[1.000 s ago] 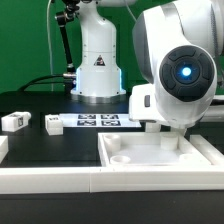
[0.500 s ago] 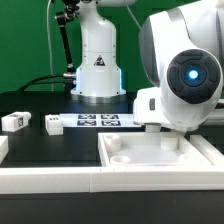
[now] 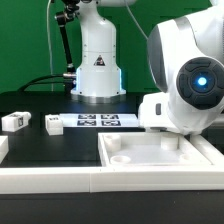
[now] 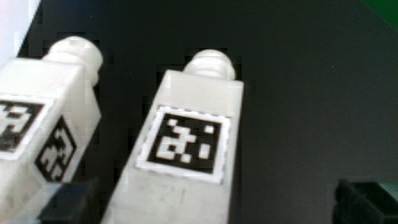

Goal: Assemble square table

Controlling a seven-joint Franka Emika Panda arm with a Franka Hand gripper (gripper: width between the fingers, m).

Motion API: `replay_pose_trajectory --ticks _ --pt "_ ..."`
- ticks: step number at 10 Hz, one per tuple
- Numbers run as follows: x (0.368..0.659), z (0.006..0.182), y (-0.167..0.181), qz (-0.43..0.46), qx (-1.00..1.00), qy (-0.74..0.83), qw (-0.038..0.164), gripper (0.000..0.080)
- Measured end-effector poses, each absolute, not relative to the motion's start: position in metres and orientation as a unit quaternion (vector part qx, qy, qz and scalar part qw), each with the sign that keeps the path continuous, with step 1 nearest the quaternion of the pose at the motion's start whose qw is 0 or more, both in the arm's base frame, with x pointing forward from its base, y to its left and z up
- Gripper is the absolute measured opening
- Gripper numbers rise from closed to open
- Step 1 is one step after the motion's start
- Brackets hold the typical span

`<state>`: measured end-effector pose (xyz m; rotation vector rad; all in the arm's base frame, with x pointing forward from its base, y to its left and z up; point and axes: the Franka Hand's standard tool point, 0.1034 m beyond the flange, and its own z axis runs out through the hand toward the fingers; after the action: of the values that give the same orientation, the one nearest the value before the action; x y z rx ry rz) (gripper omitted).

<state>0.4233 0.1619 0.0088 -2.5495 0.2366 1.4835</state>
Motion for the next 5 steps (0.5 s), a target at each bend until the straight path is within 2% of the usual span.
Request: replay_pose_trajectory --ticks 1,2,3,4,5 --pt "0.4233 0.0087 0.1617 0.499 -0.858 0.08 0.091 0.0639" --pt "0.4235 0.0087 0.1611 0.499 -0.858 0.08 0.091 0.0445" --pt "0.4238 0.0087 0.1603 0.499 -0.858 0.081 0.092 0.0445" --pt "0.4239 0.0088 0.16 0.499 -0.858 0.081 0.092 0.0309" --pt "0.4242 0.0088 0.1599 0.499 -0.858 0.082 0.092 0.0288"
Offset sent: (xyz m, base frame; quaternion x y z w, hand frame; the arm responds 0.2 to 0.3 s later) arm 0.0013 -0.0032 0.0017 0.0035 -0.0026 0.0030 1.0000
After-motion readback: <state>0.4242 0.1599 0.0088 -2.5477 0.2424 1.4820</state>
